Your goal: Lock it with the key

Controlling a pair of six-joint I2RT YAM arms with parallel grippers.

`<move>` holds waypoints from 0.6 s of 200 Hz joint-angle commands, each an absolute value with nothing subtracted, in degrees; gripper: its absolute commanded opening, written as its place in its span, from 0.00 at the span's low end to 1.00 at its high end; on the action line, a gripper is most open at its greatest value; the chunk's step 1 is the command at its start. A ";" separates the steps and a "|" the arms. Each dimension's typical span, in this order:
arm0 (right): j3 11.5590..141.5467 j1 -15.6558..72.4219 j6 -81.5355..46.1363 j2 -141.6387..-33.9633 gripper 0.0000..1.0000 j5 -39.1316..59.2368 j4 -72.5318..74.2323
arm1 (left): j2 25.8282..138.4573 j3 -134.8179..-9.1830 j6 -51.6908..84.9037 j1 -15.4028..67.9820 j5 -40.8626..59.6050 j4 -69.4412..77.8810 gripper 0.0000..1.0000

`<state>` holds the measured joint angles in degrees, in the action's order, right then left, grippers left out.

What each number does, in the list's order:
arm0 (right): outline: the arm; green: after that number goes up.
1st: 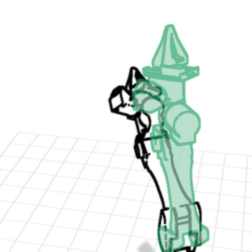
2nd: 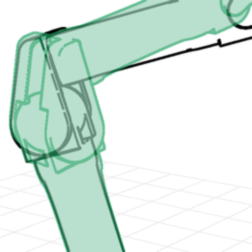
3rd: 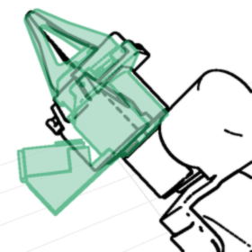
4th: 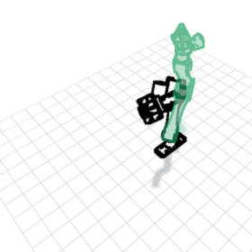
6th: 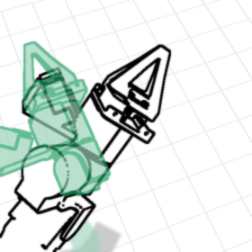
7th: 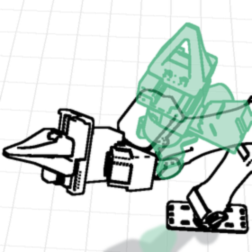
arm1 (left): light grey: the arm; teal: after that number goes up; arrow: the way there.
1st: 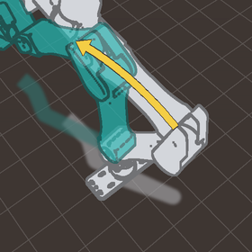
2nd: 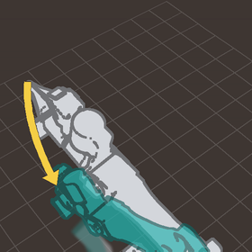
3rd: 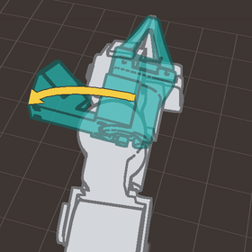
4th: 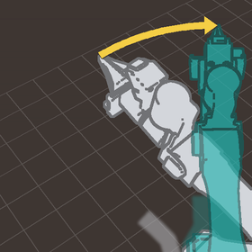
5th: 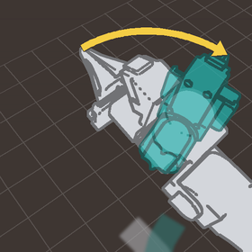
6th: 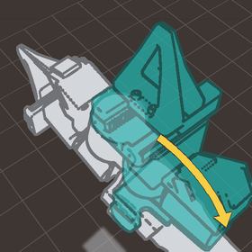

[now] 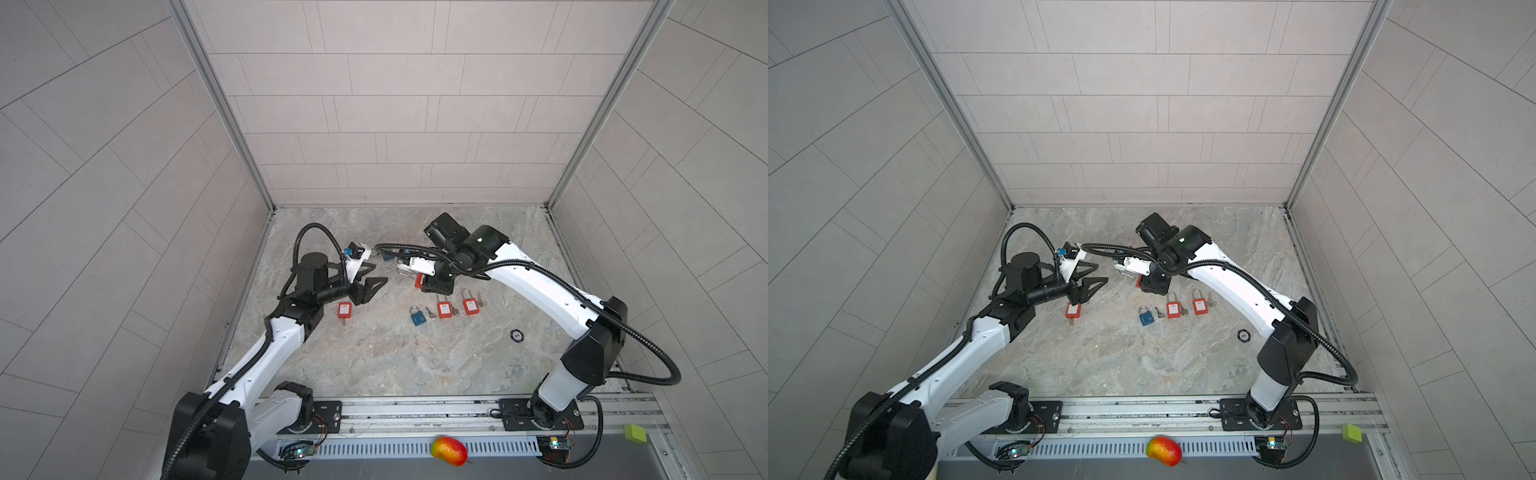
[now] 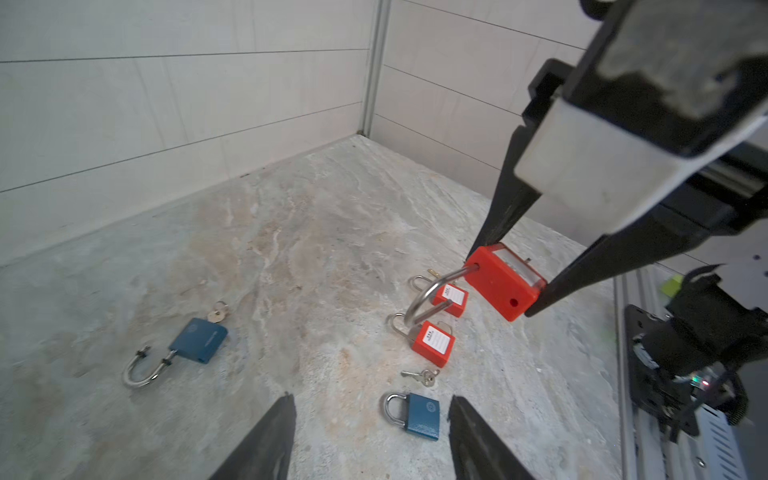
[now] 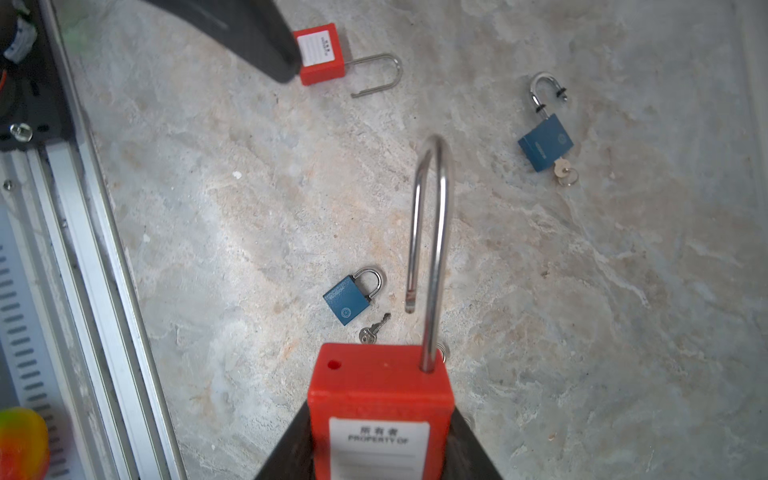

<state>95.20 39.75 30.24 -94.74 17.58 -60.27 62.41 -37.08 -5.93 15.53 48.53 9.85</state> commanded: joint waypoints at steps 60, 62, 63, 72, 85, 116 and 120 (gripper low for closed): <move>91.92 40.00 40.14 -89.56 0.25 23.77 -58.89 | 66.51 -40.78 -11.06 20.13 59.06 15.25 0.45; 91.93 40.06 40.23 -89.56 0.25 23.81 -58.95 | 66.59 -40.78 -11.07 20.19 59.06 15.33 0.45; 91.93 40.02 40.28 -89.56 0.25 23.86 -59.01 | 66.61 -40.78 -11.12 20.25 59.11 15.35 0.45; 92.02 40.03 40.69 -89.48 0.24 24.16 -59.37 | 67.14 -41.08 -11.24 20.65 59.03 15.47 0.44; 92.10 40.00 40.90 -89.38 0.24 23.99 -59.48 | 67.83 -41.60 -11.51 21.25 58.99 15.57 0.40; 92.29 39.99 42.16 -89.23 0.23 23.44 -59.78 | 68.94 -42.51 -11.99 22.16 59.39 15.75 0.25; 92.36 40.06 42.19 -89.21 0.24 23.13 -59.70 | 69.01 -42.54 -12.06 22.30 59.49 15.73 0.23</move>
